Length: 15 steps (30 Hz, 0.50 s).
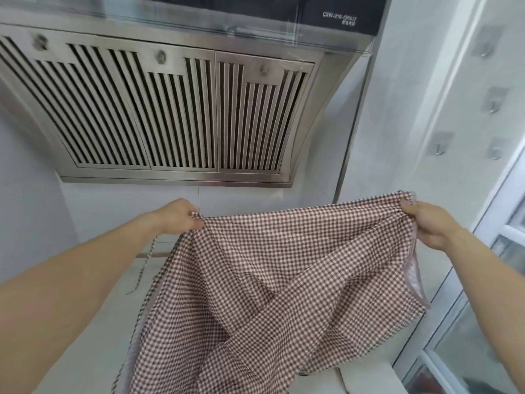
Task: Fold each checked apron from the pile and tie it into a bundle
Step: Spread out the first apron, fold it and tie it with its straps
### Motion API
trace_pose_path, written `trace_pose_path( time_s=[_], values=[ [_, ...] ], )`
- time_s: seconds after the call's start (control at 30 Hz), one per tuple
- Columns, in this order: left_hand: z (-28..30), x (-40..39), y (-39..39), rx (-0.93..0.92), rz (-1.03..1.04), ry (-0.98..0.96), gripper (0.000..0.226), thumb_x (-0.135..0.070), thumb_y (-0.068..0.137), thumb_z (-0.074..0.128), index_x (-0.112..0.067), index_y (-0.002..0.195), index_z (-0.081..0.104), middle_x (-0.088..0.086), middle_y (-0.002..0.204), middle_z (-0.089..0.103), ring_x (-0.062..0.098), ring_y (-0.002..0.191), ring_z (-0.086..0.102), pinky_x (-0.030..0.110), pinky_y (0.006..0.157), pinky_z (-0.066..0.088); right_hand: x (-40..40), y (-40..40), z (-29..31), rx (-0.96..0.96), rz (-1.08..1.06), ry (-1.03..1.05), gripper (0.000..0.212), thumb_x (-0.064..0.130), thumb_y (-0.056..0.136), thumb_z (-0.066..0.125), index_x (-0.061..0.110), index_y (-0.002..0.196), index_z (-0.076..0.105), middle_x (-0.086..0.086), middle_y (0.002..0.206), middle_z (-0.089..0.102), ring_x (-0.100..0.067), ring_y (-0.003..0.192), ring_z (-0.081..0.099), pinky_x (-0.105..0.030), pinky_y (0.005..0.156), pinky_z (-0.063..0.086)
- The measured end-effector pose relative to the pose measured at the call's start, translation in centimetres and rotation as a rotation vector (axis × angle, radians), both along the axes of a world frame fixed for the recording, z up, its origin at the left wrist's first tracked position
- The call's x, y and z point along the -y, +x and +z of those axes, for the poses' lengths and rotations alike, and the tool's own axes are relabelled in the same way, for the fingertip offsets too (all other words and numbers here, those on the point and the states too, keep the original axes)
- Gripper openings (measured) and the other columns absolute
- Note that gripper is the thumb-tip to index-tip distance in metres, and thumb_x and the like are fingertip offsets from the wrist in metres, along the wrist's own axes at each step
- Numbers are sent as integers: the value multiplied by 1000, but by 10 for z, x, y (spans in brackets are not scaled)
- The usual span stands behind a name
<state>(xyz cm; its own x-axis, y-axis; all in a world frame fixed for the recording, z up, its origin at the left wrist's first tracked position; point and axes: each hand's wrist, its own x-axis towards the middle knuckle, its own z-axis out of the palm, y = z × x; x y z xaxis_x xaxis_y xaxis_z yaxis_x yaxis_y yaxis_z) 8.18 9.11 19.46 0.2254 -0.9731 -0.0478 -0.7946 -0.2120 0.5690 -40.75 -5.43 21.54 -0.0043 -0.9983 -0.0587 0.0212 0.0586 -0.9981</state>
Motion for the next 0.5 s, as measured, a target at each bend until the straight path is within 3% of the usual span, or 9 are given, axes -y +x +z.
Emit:
trace_pose_path(
  time_s=[0.1, 0.17, 0.23, 0.3, 0.33, 0.43, 0.5],
  values=[
    [1, 6, -4, -130, 159, -153, 32, -23, 104, 47, 3, 95, 63, 12, 92, 64, 29, 92, 61, 29, 65, 40, -5, 2, 0, -22, 14, -46, 27, 16, 102, 52, 2, 124, 59, -7, 107, 67, -19, 93, 64, -32, 77, 51],
    [3, 12, -12, -184, 369, -410, 31, -25, 106, 42, 0, 97, 58, 8, 86, 58, 32, 89, 57, 32, 69, 38, -9, 9, -1, -27, 9, -81, 23, 18, 101, 53, 4, 117, 62, -5, 105, 68, -18, 91, 64, -33, 75, 51],
    [13, 17, -20, -242, 571, -776, 23, -23, 106, 40, -7, 92, 50, 4, 82, 51, 25, 81, 50, 32, 69, 35, -12, 23, -1, -16, 5, -142, 16, 18, 102, 52, 10, 106, 65, 0, 101, 68, -14, 87, 64, -30, 71, 51],
    [31, 21, -24, -210, 581, -994, 20, -18, 106, 38, -10, 90, 46, 1, 79, 50, 20, 78, 47, 31, 68, 35, -12, 37, 2, 62, -39, -218, 16, 17, 103, 51, 12, 101, 66, -1, 100, 69, -14, 88, 66, -29, 72, 55],
    [40, 25, -22, -116, 455, -904, 19, -16, 106, 38, -9, 93, 51, 2, 84, 54, 21, 82, 51, 32, 71, 38, -11, 40, 3, 128, -63, -247, 16, 15, 103, 51, 10, 100, 66, -2, 99, 70, -16, 88, 67, -29, 73, 58],
    [50, 28, -6, 41, 151, -94, 25, -12, 103, 45, 2, 113, 63, 15, 115, 66, 28, 110, 60, 29, 98, 45, -4, 33, -2, 224, -111, -227, 18, 8, 101, 52, 6, 91, 66, 1, 79, 74, -15, 77, 67, -24, 63, 58],
    [55, 15, 6, -12, 22, 261, 25, -16, 99, 52, -3, 115, 66, 17, 116, 70, 32, 107, 66, 43, 101, 51, -3, 17, -11, 245, -142, -190, 14, 7, 99, 55, 7, 89, 65, 4, 70, 73, -13, 70, 66, -21, 54, 55]
  ],
)
